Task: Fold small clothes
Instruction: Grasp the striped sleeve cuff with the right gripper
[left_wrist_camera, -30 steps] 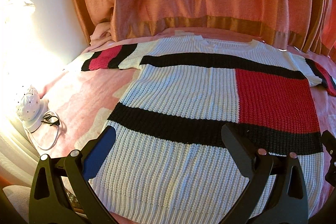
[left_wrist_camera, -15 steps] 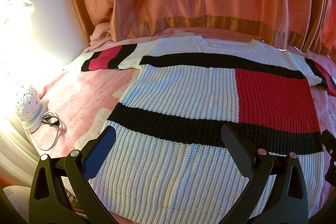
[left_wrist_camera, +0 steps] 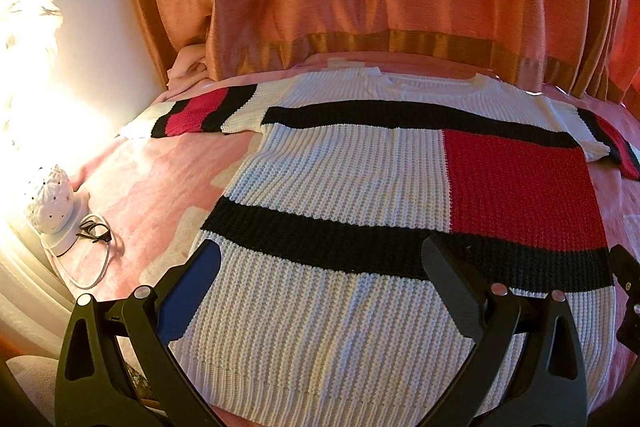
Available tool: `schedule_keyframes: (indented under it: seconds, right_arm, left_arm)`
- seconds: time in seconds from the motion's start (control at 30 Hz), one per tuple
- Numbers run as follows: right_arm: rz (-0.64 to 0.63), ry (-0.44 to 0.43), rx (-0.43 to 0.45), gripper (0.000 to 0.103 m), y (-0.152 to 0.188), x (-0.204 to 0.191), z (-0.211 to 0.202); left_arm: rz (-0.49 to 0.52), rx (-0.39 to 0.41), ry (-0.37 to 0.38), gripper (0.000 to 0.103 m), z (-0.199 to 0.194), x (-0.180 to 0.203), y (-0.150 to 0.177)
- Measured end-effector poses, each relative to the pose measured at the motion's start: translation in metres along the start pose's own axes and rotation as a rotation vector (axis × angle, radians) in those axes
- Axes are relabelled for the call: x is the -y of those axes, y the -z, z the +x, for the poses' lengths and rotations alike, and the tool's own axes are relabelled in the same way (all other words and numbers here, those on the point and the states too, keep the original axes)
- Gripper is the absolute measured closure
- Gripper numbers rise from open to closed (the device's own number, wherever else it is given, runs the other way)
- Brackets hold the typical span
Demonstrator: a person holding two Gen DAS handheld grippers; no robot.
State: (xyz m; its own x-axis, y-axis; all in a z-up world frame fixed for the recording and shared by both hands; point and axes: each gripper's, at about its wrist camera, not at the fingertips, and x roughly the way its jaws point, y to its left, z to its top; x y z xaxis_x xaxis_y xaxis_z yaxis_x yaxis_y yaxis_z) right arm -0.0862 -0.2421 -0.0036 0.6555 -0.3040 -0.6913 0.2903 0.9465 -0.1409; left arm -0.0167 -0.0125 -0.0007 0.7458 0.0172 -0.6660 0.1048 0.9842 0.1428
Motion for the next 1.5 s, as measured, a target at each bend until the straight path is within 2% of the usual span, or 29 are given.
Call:
schedule_keyframes:
  seconds: [0.2, 0.3, 0.33, 0.4, 0.47, 0.5, 0.53, 0.6, 0.63, 0.73, 0.83, 0.93, 0.97, 1.0, 1.1, 1.13, 1.17, 1.23, 1.3, 1.4, 1.5]
  right_arm:
    - [0.000, -0.001, -0.002, 0.005, 0.000, 0.000, 0.000]
    - [0.043, -0.069, -0.053, 0.005, -0.012, 0.015, 0.005]
    - [0.080, -0.085, -0.061, 0.005, -0.020, 0.026, 0.007]
    - [0.187, -0.078, -0.052, 0.005, -0.040, 0.065, 0.010]
    - [0.317, -0.022, -0.057, 0.005, -0.066, 0.132, 0.023]
    - [0.350, 0.007, -0.057, 0.005, -0.072, 0.154, 0.030]
    - [0.413, 0.073, -0.062, 0.005, -0.081, 0.192, 0.041]
    - [0.504, 0.107, -0.085, 0.006, -0.085, 0.247, 0.065]
    - [0.564, 0.125, -0.109, 0.006, -0.083, 0.280, 0.084]
    - [0.692, 0.171, -0.150, 0.014, -0.066, 0.349, 0.128]
    - [0.775, 0.218, -0.172, 0.017, -0.049, 0.390, 0.158]
    - [0.824, 0.243, -0.192, 0.027, -0.036, 0.415, 0.185]
    - [0.832, 0.241, -0.203, 0.034, -0.034, 0.418, 0.191]
    - [0.842, 0.233, -0.208, 0.035, -0.031, 0.422, 0.199]
    - [0.799, 0.274, -0.167, 0.051, -0.037, 0.418, 0.204]
    - [0.790, 0.278, -0.156, 0.081, -0.039, 0.417, 0.204]
    - [0.793, 0.235, -0.138, 0.089, -0.042, 0.417, 0.205]
    - [0.834, 0.186, -0.081, 0.089, -0.051, 0.418, 0.198]
    - [0.818, 0.110, 0.002, 0.089, -0.073, 0.407, 0.181]
    - [0.699, -0.048, 0.108, 0.089, -0.131, 0.357, 0.151]
    - [0.540, -0.245, 0.179, 0.089, -0.196, 0.272, 0.125]
  left_arm:
    - [0.001, -0.002, 0.001, 0.005, 0.000, 0.000, 0.001]
    - [-0.006, -0.017, 0.019, 0.005, -0.001, 0.001, -0.002]
    - [-0.011, -0.031, 0.062, 0.005, -0.002, 0.002, -0.009]
    - [-0.013, -0.038, 0.112, 0.005, -0.004, 0.004, -0.021]
    - [-0.009, -0.029, 0.152, 0.005, -0.004, 0.008, -0.044]
    - [-0.001, -0.016, 0.159, 0.005, -0.003, 0.012, -0.055]
    - [0.010, -0.004, 0.158, 0.005, -0.001, 0.017, -0.064]
    - [0.039, 0.020, 0.159, 0.005, 0.005, 0.027, -0.082]
    - [0.058, 0.030, 0.159, 0.005, 0.011, 0.037, -0.095]
    - [0.077, 0.043, 0.168, 0.005, 0.028, 0.053, -0.113]
    - [0.087, 0.063, 0.170, 0.005, 0.047, 0.070, -0.120]
    - [0.092, 0.052, 0.181, 0.005, 0.060, 0.077, -0.116]
    - [0.100, 0.036, 0.185, 0.005, 0.065, 0.080, -0.114]
    - [0.107, 0.018, 0.189, 0.005, 0.070, 0.083, -0.112]
    - [0.099, -0.013, 0.205, 0.005, 0.078, 0.088, -0.109]
    - [0.097, -0.019, 0.209, 0.005, 0.079, 0.089, -0.109]
    - [0.097, -0.027, 0.215, 0.005, 0.081, 0.090, -0.108]
    - [0.099, -0.032, 0.217, 0.005, 0.083, 0.093, -0.107]
    - [0.102, -0.038, 0.218, 0.005, 0.083, 0.093, -0.106]
    - [0.085, -0.046, 0.230, 0.005, 0.082, 0.088, -0.106]
    - [0.062, -0.051, 0.242, 0.005, 0.080, 0.082, -0.108]
